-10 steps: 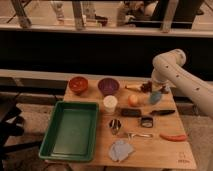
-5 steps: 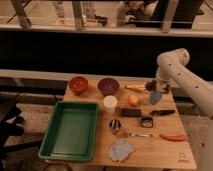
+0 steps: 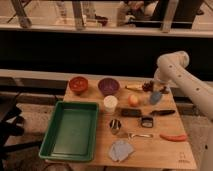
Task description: Place grapes in plastic cup
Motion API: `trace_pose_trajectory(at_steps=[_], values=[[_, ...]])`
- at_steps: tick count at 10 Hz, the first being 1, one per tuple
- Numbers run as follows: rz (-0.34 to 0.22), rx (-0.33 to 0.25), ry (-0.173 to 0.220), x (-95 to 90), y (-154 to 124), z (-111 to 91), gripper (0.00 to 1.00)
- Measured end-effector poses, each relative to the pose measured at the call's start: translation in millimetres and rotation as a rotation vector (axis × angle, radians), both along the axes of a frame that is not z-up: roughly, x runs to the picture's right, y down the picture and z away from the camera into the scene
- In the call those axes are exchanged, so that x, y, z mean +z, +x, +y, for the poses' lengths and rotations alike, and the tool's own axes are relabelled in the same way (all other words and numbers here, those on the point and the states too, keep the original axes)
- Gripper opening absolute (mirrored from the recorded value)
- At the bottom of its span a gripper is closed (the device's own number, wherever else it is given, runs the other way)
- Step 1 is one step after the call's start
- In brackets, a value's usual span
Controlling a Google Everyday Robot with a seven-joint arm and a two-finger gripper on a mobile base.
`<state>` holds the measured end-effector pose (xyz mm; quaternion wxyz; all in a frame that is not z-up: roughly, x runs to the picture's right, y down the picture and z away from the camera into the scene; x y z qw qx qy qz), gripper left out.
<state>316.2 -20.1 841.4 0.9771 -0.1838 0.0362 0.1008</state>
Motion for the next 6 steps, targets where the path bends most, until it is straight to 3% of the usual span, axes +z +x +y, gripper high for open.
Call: trace_pose_trajectory(at_steps=[2,6], values=[[-0.037,0.027,0.010,-1.4,-7.0,-1.3,0.00],[-0.159,0.172,0.058,-9.3,-8.3,-10.4,0.00]])
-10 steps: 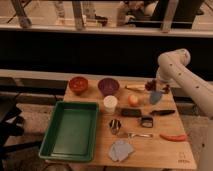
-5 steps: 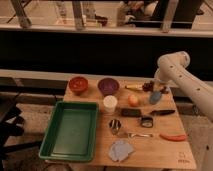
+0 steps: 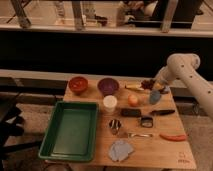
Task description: Place grapes in plastic cup
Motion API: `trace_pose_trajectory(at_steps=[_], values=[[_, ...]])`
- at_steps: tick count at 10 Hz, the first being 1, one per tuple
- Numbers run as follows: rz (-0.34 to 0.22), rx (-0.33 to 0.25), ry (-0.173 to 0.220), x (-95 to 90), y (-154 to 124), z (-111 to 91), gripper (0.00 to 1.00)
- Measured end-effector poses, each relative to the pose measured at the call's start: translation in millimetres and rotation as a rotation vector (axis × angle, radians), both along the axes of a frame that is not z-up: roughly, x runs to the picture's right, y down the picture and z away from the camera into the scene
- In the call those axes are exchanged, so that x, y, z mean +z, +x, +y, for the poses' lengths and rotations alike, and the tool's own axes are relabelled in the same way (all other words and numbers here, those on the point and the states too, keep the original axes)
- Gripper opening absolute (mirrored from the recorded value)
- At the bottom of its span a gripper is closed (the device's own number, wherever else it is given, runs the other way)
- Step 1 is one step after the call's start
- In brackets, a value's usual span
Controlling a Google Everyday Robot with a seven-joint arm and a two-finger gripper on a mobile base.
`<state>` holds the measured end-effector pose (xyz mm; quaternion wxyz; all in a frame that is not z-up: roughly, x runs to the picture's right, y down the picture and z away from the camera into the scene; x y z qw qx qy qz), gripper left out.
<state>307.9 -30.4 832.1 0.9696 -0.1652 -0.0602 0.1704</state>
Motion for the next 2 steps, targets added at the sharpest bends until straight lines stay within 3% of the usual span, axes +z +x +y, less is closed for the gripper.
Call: trace_pose_trajectory(at_steps=[2], values=[[-0.064,0.077,0.015,-0.8,3.5,0.4,0.00]])
